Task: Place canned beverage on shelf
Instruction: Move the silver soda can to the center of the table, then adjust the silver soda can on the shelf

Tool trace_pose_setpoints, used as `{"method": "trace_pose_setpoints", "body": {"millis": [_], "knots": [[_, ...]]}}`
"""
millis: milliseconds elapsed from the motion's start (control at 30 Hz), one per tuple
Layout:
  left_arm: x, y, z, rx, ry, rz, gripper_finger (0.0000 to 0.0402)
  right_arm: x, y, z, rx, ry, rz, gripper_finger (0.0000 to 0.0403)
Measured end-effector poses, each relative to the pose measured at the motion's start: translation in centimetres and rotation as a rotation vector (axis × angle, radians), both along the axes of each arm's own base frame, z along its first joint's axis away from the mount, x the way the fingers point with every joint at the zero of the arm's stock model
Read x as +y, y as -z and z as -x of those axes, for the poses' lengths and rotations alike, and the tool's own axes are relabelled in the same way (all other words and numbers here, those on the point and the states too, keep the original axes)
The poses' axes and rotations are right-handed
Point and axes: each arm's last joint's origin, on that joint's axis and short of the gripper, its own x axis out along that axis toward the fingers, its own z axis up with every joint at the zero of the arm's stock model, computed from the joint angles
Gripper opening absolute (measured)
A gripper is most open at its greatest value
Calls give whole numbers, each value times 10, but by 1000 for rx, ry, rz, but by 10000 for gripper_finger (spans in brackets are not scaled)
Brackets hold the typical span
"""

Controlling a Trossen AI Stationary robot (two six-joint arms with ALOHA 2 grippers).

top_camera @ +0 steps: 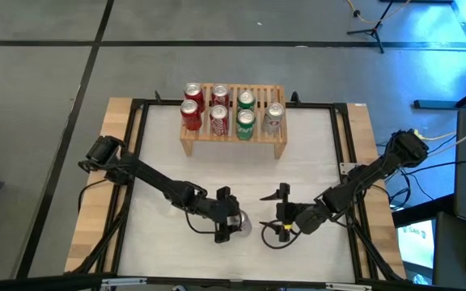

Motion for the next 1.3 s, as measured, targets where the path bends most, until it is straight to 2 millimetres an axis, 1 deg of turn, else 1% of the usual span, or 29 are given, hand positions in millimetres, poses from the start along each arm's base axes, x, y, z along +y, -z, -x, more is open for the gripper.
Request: {"method": "trace_pose_setpoints", "body": {"millis": [133,500,633,767,867,967,1067,1100,1167,1233,1300], "knots": [[0,0,0,-6,-3,-2,319,0,0,0,-1,0,-1,353],[2,-1,-4,-23,16,41,351,0,-1,0,-6,4,-11,353],[6,-2,-5,-25,10,46,354,0,-1,0,-5,3,-8,353],[10,-9,-4,-26,32,76,355,0,-1,0,-5,2,-8,353],[11,-21,2,-28,35,74,355,2,-3,1,2,-6,-6,353],[11,-33,12,-21,13,29,355,6,-9,4,3,-7,6,353],[7,-41,25,0,-23,-44,355,6,-13,6,24,41,64,353],[5,-42,28,7,-28,-59,355,6,-18,6,25,68,76,353],[0,-36,36,33,-32,-100,355,2,-30,8,30,140,103,353],[-6,-24,45,63,-29,-121,355,-7,-41,8,33,233,145,353],[-10,-9,54,85,-41,-114,355,-19,-49,9,59,314,196,351]]}}
